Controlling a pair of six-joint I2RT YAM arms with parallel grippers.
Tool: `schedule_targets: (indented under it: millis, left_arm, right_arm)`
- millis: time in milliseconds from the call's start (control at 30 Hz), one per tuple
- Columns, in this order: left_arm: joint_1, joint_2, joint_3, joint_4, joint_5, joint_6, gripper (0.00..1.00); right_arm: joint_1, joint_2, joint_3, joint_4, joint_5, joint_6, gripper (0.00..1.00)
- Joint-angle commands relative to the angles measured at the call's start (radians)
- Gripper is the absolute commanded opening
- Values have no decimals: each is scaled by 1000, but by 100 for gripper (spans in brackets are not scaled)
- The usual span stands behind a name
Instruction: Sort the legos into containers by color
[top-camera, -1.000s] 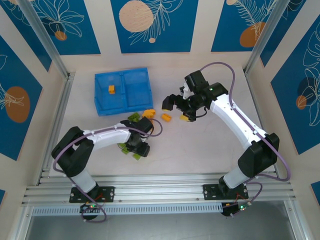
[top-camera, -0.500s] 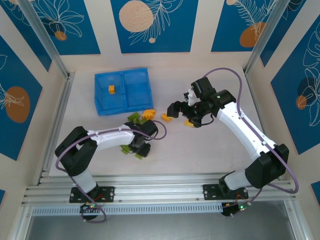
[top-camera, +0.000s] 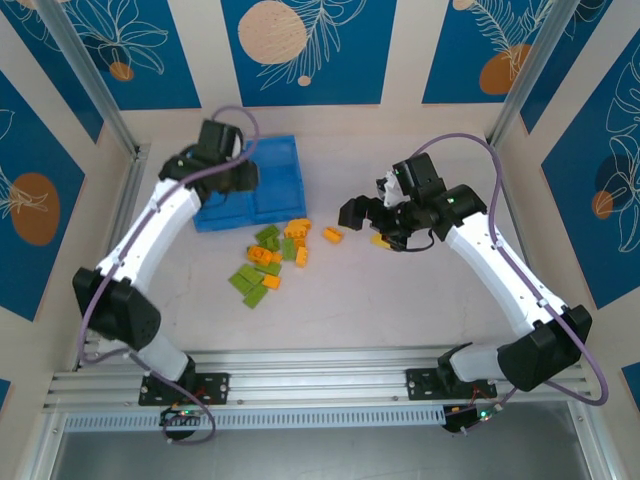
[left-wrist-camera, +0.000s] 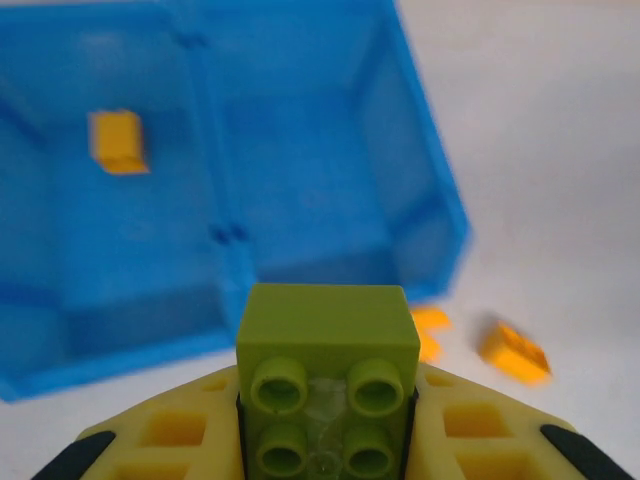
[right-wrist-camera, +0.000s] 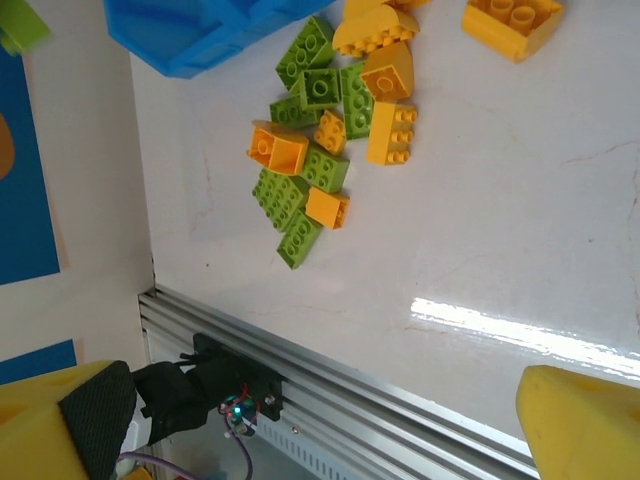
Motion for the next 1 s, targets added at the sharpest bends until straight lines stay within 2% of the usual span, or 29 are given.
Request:
schedule_targets:
  millis: [0, 167, 333, 567, 633, 733, 967]
  left_arm:
    - [97, 176, 134, -112, -61, 5, 20]
    - [190, 441, 381, -164, -65, -63, 20]
    - [223, 622, 568, -219, -31, -121, 19]
    - [214, 524, 544, -122, 10, -140, 19]
    - [188, 490, 532, -105, 17, -147, 18]
    - [136, 461, 484, -28, 88, -170, 18]
    - [31, 586, 525, -23, 93, -215, 18]
  right_arm:
    - [-3, -12, 13, 20, 21, 25, 99]
    - [-1, -10, 31, 23, 39, 39, 99]
    - [-1, -15, 52, 9, 66, 48, 99]
    - [-1, -37, 46, 3, 108, 69, 99]
    - [-1, -40, 38, 7, 113, 76, 99]
    - [-3, -34, 36, 14, 118, 81, 99]
    - [-5, 13, 84, -4, 90, 61, 99]
